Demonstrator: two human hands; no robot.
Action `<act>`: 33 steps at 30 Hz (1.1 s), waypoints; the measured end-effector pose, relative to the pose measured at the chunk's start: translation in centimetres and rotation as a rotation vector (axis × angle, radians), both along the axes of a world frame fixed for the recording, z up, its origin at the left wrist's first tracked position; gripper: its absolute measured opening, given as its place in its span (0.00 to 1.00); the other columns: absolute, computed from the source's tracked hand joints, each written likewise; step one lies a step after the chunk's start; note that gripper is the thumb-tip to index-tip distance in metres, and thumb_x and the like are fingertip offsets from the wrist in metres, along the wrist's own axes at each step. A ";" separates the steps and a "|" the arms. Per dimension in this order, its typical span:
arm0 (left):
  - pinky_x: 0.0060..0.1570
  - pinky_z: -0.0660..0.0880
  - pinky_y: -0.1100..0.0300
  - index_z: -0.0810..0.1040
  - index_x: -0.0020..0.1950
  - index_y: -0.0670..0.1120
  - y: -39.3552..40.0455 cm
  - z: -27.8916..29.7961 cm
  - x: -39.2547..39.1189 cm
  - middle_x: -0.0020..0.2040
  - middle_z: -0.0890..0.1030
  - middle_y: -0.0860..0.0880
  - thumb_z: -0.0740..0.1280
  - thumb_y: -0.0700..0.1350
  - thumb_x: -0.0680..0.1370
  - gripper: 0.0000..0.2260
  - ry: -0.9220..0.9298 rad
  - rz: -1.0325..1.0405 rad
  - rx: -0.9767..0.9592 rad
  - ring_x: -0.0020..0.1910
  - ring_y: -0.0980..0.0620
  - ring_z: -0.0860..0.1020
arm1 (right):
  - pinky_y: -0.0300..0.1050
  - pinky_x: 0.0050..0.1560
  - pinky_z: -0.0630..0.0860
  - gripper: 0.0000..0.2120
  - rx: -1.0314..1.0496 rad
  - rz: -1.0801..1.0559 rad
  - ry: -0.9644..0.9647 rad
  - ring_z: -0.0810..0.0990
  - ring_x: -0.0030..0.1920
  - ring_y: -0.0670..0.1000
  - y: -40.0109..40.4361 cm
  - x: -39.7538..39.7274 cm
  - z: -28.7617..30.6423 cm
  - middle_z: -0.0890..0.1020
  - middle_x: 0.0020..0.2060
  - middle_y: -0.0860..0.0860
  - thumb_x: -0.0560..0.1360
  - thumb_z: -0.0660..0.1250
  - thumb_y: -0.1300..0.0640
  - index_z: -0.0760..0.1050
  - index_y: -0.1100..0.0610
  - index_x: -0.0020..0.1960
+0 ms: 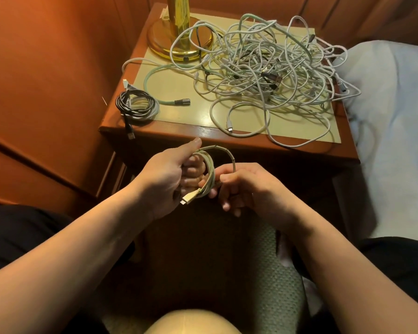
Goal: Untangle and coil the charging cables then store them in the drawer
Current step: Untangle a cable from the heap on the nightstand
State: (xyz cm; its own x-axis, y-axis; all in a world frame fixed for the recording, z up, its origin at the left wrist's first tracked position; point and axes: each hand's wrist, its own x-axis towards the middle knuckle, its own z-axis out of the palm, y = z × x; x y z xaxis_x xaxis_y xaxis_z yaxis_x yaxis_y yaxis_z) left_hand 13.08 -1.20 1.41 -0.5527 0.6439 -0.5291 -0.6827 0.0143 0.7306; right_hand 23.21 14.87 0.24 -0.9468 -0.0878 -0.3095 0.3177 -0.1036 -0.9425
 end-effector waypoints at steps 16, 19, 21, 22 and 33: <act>0.33 0.53 0.52 0.61 0.33 0.48 0.1 -0.2 2.2 0.35 0.53 0.42 0.56 0.51 0.87 0.22 0.427 -0.109 -0.139 0.34 0.43 0.52 | 0.50 0.47 0.85 0.18 0.098 0.030 -0.268 0.88 0.43 0.55 -1.3 0.1 -0.9 0.88 0.44 0.60 0.73 0.79 0.61 0.79 0.62 0.60; 0.28 0.52 0.57 0.61 0.32 0.49 0.3 -0.2 2.4 0.33 0.53 0.44 0.56 0.50 0.87 0.22 0.375 -0.079 -0.129 0.30 0.47 0.52 | 0.53 0.51 0.85 0.05 0.275 0.133 -0.269 0.88 0.41 0.53 -1.6 0.2 -2.2 0.88 0.40 0.57 0.74 0.79 0.61 0.84 0.60 0.48; 0.25 0.55 0.62 0.61 0.31 0.51 0.2 -0.2 2.3 0.30 0.56 0.48 0.57 0.50 0.86 0.23 0.365 -0.080 -0.128 0.28 0.50 0.53 | 0.55 0.52 0.86 0.06 0.401 0.207 -0.328 0.88 0.40 0.51 -2.5 0.3 -3.4 0.88 0.38 0.55 0.74 0.79 0.58 0.83 0.57 0.41; 0.25 0.55 0.61 0.61 0.30 0.51 0.1 -0.3 2.3 0.29 0.57 0.49 0.58 0.50 0.86 0.24 0.395 -0.108 -0.129 0.28 0.49 0.53 | 0.54 0.52 0.86 0.08 0.439 0.217 -0.352 0.88 0.41 0.52 -2.9 0.4 -4.0 0.88 0.38 0.54 0.73 0.80 0.55 0.83 0.57 0.41; 0.26 0.61 0.63 0.72 0.29 0.46 -1.0 -0.8 4.7 0.24 0.65 0.52 0.59 0.54 0.86 0.26 0.441 -0.390 -0.278 0.23 0.55 0.62 | 0.50 0.48 0.84 0.17 0.842 0.208 -0.221 0.85 0.47 0.51 -5.0 0.1 -7.2 0.84 0.45 0.49 0.72 0.80 0.51 0.80 0.52 0.57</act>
State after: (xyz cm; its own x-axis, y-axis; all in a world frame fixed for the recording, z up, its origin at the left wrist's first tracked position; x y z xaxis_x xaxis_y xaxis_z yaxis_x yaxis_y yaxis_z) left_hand 17.78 -2.17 0.61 -0.5091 0.7133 -0.4816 -0.2260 0.4291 0.8745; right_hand 23.29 9.82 -7.00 -0.8484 0.0870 -0.5221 0.4357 0.6749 -0.5955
